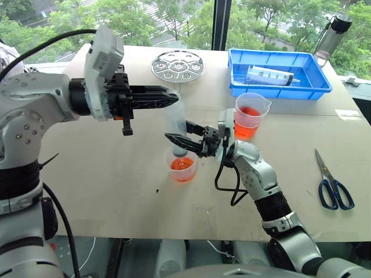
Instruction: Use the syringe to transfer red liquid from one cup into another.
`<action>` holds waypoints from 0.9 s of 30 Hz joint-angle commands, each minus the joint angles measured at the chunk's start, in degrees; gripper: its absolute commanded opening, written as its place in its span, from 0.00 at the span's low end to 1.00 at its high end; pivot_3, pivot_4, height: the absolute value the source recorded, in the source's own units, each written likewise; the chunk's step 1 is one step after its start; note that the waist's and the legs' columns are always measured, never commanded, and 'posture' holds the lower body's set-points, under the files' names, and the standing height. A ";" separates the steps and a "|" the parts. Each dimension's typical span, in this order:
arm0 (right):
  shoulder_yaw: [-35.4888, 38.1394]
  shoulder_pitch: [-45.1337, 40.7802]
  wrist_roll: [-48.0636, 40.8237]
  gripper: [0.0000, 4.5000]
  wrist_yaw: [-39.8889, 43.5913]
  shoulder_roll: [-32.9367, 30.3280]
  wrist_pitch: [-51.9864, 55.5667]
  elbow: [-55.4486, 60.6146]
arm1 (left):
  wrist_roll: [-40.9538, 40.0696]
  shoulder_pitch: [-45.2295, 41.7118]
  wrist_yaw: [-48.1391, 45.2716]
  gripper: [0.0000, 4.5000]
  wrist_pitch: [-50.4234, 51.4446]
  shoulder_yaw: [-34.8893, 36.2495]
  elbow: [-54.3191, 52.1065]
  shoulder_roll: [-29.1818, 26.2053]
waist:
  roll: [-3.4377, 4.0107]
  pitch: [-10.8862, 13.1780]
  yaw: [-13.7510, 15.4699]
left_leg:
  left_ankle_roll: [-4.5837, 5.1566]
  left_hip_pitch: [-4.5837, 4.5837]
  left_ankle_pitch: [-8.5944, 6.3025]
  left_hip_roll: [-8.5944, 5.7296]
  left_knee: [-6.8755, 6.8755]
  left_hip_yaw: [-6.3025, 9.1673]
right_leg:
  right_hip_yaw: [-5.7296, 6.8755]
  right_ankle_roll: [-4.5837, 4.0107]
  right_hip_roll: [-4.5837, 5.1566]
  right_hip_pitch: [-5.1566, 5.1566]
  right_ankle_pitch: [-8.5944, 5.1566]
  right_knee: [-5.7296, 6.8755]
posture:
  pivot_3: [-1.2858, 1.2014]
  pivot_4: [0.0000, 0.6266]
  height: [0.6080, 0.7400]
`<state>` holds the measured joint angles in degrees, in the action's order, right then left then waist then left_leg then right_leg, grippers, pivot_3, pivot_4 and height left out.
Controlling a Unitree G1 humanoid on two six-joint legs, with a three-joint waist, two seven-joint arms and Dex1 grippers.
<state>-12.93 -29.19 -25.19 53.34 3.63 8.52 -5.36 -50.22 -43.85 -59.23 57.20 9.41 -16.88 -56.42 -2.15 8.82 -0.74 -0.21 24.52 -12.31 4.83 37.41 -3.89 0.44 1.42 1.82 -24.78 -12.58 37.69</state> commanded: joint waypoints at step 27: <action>0.57 -1.72 -3.87 0.32 0.94 -1.00 1.27 5.70 | -8.81 18.02 9.11 1.00 -1.21 13.42 -7.75 3.80 | -0.09 -0.04 0.14 | 0.00 -0.14 0.00 -0.01 -0.01 -0.07 | -0.02 -0.05 0.09 0.09 -0.02 -0.01 | 0.52 0.24 0.89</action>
<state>-12.59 -29.50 -27.92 53.59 2.49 9.83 -1.96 -59.46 -24.61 -50.97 58.00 23.17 -23.20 -52.81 -2.24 8.78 -0.60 -0.21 24.37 -12.30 4.81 37.40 -3.95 0.42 1.39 1.89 -24.69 -12.59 37.69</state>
